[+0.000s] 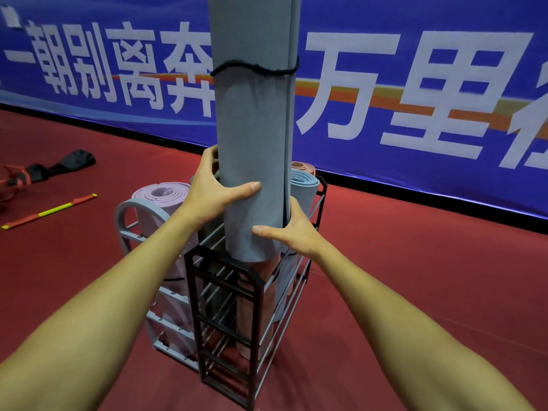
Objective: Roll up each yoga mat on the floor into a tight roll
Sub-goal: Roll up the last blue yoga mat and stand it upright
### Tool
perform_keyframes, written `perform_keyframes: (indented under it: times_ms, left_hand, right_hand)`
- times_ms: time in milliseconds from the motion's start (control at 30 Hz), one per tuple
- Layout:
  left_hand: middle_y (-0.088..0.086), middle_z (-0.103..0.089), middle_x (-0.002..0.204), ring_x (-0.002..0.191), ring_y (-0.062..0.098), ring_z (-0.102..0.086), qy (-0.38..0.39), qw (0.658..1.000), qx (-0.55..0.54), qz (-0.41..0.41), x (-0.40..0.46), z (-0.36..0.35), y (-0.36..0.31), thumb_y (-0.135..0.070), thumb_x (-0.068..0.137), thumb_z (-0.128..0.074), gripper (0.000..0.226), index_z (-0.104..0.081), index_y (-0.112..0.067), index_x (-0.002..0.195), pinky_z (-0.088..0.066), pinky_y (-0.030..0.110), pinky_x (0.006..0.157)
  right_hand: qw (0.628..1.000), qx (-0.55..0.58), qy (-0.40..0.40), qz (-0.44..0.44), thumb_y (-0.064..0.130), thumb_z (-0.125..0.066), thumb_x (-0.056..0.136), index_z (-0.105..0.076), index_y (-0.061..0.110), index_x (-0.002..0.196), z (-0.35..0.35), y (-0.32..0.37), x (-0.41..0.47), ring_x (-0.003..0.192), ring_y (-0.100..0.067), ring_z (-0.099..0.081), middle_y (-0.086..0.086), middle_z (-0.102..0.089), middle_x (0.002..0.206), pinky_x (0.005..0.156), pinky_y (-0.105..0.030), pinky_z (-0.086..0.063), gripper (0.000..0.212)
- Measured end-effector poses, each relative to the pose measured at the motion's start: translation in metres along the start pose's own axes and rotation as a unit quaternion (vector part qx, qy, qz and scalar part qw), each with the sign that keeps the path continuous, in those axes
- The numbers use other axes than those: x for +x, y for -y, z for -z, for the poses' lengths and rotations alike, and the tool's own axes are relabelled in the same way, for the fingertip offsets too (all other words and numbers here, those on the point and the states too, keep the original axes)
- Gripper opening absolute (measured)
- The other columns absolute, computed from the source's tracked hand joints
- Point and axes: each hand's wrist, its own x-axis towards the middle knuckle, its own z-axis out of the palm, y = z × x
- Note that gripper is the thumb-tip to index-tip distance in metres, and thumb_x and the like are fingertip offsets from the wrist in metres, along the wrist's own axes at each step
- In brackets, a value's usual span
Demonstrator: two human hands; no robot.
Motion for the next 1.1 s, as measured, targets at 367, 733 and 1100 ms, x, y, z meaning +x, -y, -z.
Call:
perform_keyframes:
  times_ms: [367, 733, 1100]
  left_hand:
    - [-0.011, -0.062, 0.139, 0.127, 0.007, -0.061, 0.075, 0.996, 0.010, 0.050, -0.035, 0.009, 0.049, -0.028, 0.059, -0.104, 0.110, -0.040, -0.030, 0.149, -0.053, 0.044, 0.107]
    - [-0.013, -0.048, 0.149, 0.135, -0.001, -0.051, 0.148, 0.985, 0.054, 0.065, -0.045, 0.026, 0.056, -0.034, 0.059, -0.103, 0.120, -0.027, -0.030, 0.151, -0.045, 0.032, 0.112]
    - [-0.012, -0.060, 0.143, 0.130, 0.003, -0.058, 0.160, 0.980, 0.047, 0.112, -0.060, 0.038, 0.072, -0.048, 0.056, -0.101, 0.113, -0.041, -0.024, 0.148, -0.047, 0.042, 0.114]
  right_hand:
    - [0.994, -0.095, -0.050, 0.011, 0.070, -0.094, 0.057, -0.035, 0.044, 0.152, -0.034, -0.013, 0.001, 0.140, -0.014, -0.048, 0.004, -0.049, 0.147, 0.110, -0.044, -0.050, 0.115]
    - [0.992, -0.108, 0.055, 0.027, 0.028, -0.095, 0.074, -0.023, 0.034, 0.151, -0.044, -0.013, -0.014, 0.138, -0.006, -0.046, 0.010, -0.039, 0.149, 0.116, -0.038, -0.045, 0.106]
    - [0.999, 0.014, 0.051, 0.010, 0.023, -0.091, 0.080, -0.026, 0.032, 0.158, -0.031, 0.003, -0.014, 0.128, -0.002, -0.059, 0.012, -0.055, 0.146, 0.107, -0.032, -0.052, 0.102]
